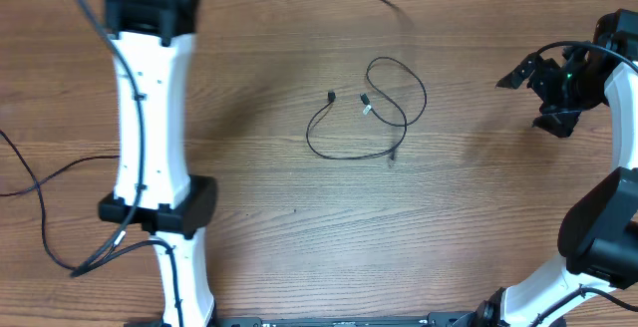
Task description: Untangle cables
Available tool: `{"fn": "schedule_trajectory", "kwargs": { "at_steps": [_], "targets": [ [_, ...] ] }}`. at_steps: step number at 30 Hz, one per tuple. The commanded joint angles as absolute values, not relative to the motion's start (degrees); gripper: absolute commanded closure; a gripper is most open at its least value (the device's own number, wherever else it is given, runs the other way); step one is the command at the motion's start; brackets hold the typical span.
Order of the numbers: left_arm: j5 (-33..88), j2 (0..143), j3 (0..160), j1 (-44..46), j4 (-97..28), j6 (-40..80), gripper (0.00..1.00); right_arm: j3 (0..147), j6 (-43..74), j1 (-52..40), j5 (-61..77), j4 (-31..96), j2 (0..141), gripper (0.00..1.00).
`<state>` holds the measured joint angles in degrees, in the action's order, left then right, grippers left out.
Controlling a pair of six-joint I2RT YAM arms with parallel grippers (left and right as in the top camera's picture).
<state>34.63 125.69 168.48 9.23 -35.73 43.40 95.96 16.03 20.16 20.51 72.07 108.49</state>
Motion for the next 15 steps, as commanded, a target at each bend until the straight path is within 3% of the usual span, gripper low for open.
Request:
{"fn": "schedule_trajectory", "kwargs": {
  "at_steps": [1, 9, 15],
  "targets": [
    [31.1, 125.4, 170.1, -1.6, -32.4, 50.8, 0.96, 97.5, 16.2, 20.1, 17.3, 72.8, 106.6, 0.0],
    [32.9, 125.4, 170.1, -18.3, -27.2, 60.1, 0.96, 97.5, 16.3, 20.0, 16.3, 73.3, 106.6, 0.0],
    [31.3, 125.4, 170.0, -23.3, -38.8, 49.5, 0.96, 97.5, 16.4, 19.9, 16.4, 73.3, 106.6, 0.0]
  ]
}}
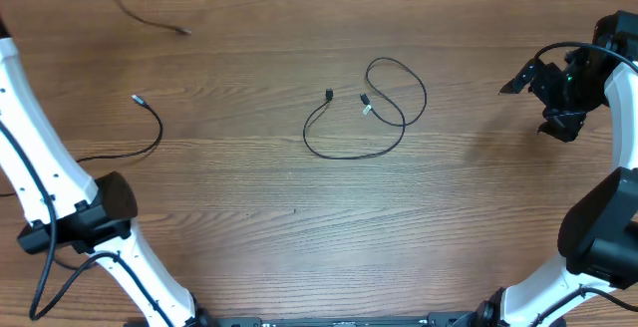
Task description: Untangle cables
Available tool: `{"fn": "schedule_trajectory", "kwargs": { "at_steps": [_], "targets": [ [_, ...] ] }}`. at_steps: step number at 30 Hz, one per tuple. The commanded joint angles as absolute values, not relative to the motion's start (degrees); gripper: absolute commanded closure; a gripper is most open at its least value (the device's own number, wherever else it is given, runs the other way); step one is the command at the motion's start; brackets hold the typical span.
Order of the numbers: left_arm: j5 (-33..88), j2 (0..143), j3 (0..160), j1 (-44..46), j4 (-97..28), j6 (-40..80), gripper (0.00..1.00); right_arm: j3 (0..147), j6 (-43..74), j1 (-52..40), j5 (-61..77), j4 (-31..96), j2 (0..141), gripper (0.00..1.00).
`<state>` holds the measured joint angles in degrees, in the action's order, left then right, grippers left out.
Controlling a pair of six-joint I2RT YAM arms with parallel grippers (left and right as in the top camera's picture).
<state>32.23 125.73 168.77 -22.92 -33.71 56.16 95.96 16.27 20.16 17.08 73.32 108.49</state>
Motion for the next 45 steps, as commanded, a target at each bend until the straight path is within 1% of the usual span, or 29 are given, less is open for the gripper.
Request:
{"fn": "schedule_trajectory", "kwargs": {
  "at_steps": [1, 3, 5, 8, 9, 10, 15, 20, 22, 24, 25, 26, 27, 33, 36, 38, 39, 42, 45],
  "targets": [
    [29.8, 125.4, 170.0, -23.3, -42.7, 47.1, 0.96, 97.5, 16.4, 19.9, 16.4, 73.4, 106.6, 0.0],
    [23.6, 125.4, 170.0, -22.8, -52.2, 42.5, 0.96, 97.5, 16.4, 19.9, 16.6, 73.6, 106.6, 0.0],
    [13.5, 125.5, 169.3, -21.8, -61.4, 41.0, 0.96, 97.5, 16.4, 19.9, 16.6, 73.9, 106.6, 0.0],
    [-2.9, 125.6, 166.9, -20.1, -70.5, 41.1, 0.96, 97.5, 16.3, 19.9, 16.6, 74.2, 106.6, 0.0],
    [-10.6, 125.7, 164.5, -19.2, -72.9, 41.1, 0.96, 97.5, 16.2, 19.9, 16.6, 74.4, 106.6, 0.0],
    [-13.4, 125.7, 162.8, -19.0, -73.6, 41.1, 0.96, 97.5, 16.2, 19.9, 16.6, 74.5, 106.6, 0.0],
    [-15.9, 125.7, 154.4, -19.8, -75.0, 41.1, 0.96, 97.5, 16.0, 19.9, 16.5, 75.4, 106.6, 0.0],
    [-17.6, 125.7, 144.5, -22.6, -74.4, 42.5, 0.95, 97.5, 14.9, 19.9, 16.5, 75.7, 106.6, 0.0],
    [-17.6, 125.7, 141.8, -23.7, -73.5, 42.9, 0.86, 97.5, 14.9, 19.9, 16.6, 75.7, 106.6, 0.0],
    [-17.5, 125.7, 138.1, -25.2, -71.9, 42.9, 0.56, 97.5, 14.9, 19.9, 16.6, 75.6, 106.6, 0.0],
    [-17.5, 125.7, 137.2, -25.6, -71.5, 42.9, 0.32, 97.5, 14.9, 19.9, 16.6, 75.6, 106.6, 0.0],
    [-17.5, 125.7, 136.4, -26.1, -71.1, 42.9, 0.14, 97.5, 14.9, 19.8, 16.6, 75.6, 106.6, 0.0],
    [-17.5, 125.7, 135.8, -26.4, -71.0, 42.8, 0.0, 97.5, 14.9, 19.8, 16.6, 75.6, 106.6, 0.01],
    [-16.3, 125.2, 135.9, -25.9, -70.9, 38.1, 0.0, 97.5, 14.9, 18.7, 16.5, 74.8, 106.6, 0.0],
    [-12.1, 124.3, 135.9, -23.4, -72.0, 36.9, 0.01, 97.5, 14.9, 18.1, 16.5, 74.7, 106.6, 0.0],
    [-8.4, 124.0, 135.9, -20.9, -72.4, 34.2, 0.0, 97.5, 14.9, 17.6, 16.5, 74.7, 106.6, 0.0],
    [-5.5, 124.0, 135.9, -18.0, -73.2, 31.7, 0.0, 97.5, 14.9, 17.3, 16.5, 74.6, 106.6, 0.0],
    [-2.4, 124.1, 134.9, -11.7, -75.5, 29.3, 0.0, 97.5, 14.9, 16.9, 16.5, 74.4, 106.6, 0.0],
    [2.9, 124.3, 132.1, -4.6, -75.8, 24.4, 0.02, 97.5, 14.9, 16.8, 16.5, 74.2, 106.6, 0.0]
  ]
}}
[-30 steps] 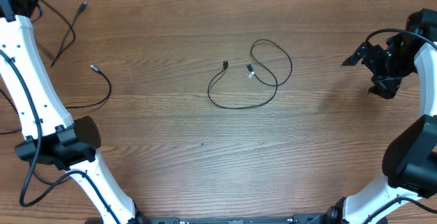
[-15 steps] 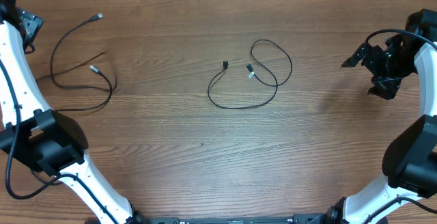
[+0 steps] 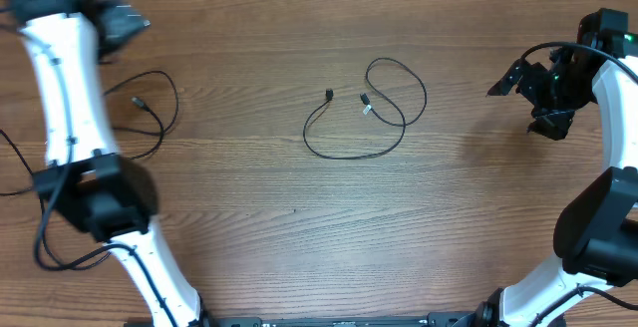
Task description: Untangle cables
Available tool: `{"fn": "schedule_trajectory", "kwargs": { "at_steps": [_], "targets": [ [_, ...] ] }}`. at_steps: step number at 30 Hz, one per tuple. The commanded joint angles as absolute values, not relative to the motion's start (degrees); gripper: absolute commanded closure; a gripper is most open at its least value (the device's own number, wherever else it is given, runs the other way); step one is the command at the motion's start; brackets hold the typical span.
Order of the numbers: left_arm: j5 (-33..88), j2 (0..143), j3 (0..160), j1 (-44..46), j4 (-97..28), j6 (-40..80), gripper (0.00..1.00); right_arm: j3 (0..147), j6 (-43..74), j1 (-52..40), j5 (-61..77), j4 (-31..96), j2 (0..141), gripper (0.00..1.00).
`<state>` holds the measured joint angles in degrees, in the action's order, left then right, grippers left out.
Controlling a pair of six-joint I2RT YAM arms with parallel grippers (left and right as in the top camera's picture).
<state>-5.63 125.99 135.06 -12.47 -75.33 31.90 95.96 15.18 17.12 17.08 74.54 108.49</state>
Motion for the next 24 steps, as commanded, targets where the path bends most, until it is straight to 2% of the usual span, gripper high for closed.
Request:
{"fn": "schedule_trajectory", "kwargs": {
  "at_steps": [1, 3, 7, 12, 17, 22, 24],
  "targets": [
    [3.9, 124.4, 130.9, -2.0, -75.5, 23.0, 0.02, 97.5, 14.9, 16.7, 16.5, 74.2, 106.6, 0.0],
    [6.5, 124.4, 125.0, 5.5, -73.3, 19.6, 0.04, 97.5, 14.8, 16.7, 16.5, 74.2, 106.6, 0.0],
    [10.1, 124.4, 116.0, 13.6, -68.9, 18.0, 0.04, 97.5, 14.6, 16.7, 16.5, 74.3, 106.6, 0.0],
    [14.1, 124.4, 105.7, 20.4, -61.4, 18.1, 0.05, 97.5, 14.4, 16.7, 16.5, 74.3, 106.6, 0.0],
    [14.0, 124.4, 98.7, 22.6, -56.2, 21.3, 0.1, 97.5, 14.4, 16.7, 16.5, 74.3, 106.6, 0.0],
    [13.5, 124.4, 94.4, 22.5, -52.2, 21.9, 0.27, 97.5, 14.4, 16.7, 16.5, 74.3, 106.6, 0.0],
    [13.4, 124.4, 92.8, 22.5, -50.9, 21.9, 0.41, 97.5, 14.4, 16.7, 16.5, 74.3, 106.6, 0.0]
  ]
}}
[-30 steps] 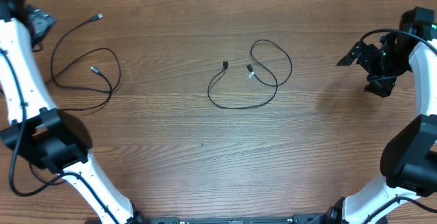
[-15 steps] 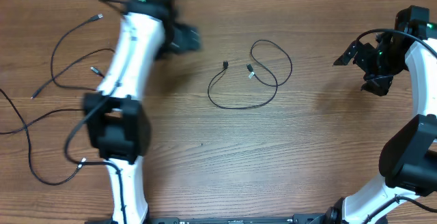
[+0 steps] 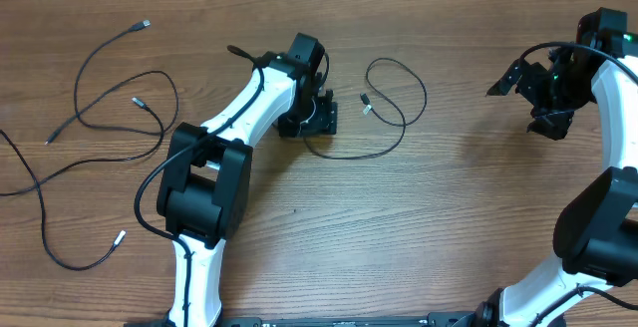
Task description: Untangle cables
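Note:
A thin black cable (image 3: 391,126) lies in loose crossing loops at the table's centre, with one small plug (image 3: 365,100) showing. My left gripper (image 3: 321,114) sits low over this cable's left end and hides the plug there. From above I cannot see how its jaws stand. My right gripper (image 3: 518,86) hovers at the far right, well clear of the cable, with nothing visible in it. Three more black cables lie spread out at the left: one long diagonal (image 3: 95,58), one small loop (image 3: 164,108) and one big curve (image 3: 40,202).
The left arm's white links (image 3: 234,108) stretch from its base (image 3: 204,197) across the table's middle left. The right arm (image 3: 608,128) stands along the right edge. The brown wood table's (image 3: 419,227) far edge runs along the top.
My left gripper has moved from the far left corner to the central cable's left end. A further cable now lies laid out at the upper left. The right arm is unchanged.
First my left arm reached high across the table with a cable dangling near the top. Then it was at the left, the cable still in the air. Later its gripper stood over the left corner by a looped cable. Now separated cables lie left and the gripper is at the centre.

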Available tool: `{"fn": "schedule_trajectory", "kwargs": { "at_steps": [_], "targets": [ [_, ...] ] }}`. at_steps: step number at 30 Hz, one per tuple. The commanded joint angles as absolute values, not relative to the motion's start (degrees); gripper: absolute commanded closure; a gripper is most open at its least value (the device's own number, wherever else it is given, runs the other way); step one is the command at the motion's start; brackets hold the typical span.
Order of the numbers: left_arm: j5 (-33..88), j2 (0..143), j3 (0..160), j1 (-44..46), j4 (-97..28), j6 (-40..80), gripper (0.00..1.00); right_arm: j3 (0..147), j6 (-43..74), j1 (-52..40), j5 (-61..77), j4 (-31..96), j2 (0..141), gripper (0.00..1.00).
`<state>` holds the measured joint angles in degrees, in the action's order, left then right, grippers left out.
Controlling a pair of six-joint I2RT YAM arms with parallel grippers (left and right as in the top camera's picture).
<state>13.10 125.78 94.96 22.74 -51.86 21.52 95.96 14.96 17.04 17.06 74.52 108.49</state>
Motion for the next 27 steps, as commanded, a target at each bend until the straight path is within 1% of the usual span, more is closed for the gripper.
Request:
{"fn": "schedule_trajectory", "kwargs": {
  "at_steps": [1, 2, 3, 4, 8, 12, 16, 19, 21, 24, 27],
  "targets": [
    [13.5, 124.4, 92.1, 22.5, -50.6, 21.9, 0.51, 97.5, 14.4, 16.7, 16.5, 74.3, 106.6, 0.0],
    [13.6, 124.4, 91.7, 22.6, -50.5, 21.9, 0.69, 97.5, 14.4, 16.7, 16.5, 74.3, 106.6, 0.0],
    [13.6, 124.4, 91.5, 22.7, -50.7, 21.9, 0.91, 97.5, 14.4, 16.7, 16.5, 74.3, 106.6, 0.0],
    [13.6, 124.4, 91.6, 22.8, -51.0, 21.9, 0.96, 97.5, 14.4, 16.7, 16.5, 74.2, 106.6, 0.0],
    [13.5, 122.0, 93.6, 22.7, -51.8, 21.9, 0.96, 97.5, 14.4, 16.7, 16.5, 74.2, 106.6, 0.0],
    [12.9, 115.8, 99.6, 21.6, -52.1, 21.8, 0.96, 97.5, 14.5, 16.7, 16.5, 74.3, 106.6, 0.0],
    [12.1, 106.2, 110.0, 17.0, -52.5, 20.7, 0.96, 97.5, 14.4, 16.7, 16.5, 74.3, 106.6, 0.0],
    [11.4, 101.6, 115.2, 13.7, -52.5, 18.3, 0.96, 97.5, 14.4, 16.7, 16.5, 74.2, 106.6, 0.0],
    [7.9, 99.2, 117.9, 11.7, -52.5, 17.5, 0.96, 97.5, 14.4, 16.7, 16.5, 74.1, 106.6, 0.0],
    [-0.7, 95.6, 121.0, 7.6, -52.1, 17.3, 0.96, 97.5, 14.4, 16.7, 16.5, 74.0, 106.6, 0.0],
    [-6.4, 92.7, 122.9, 2.3, -51.5, 15.8, 0.96, 97.5, 14.4, 16.7, 16.5, 74.0, 106.6, 0.0]
  ]
}}
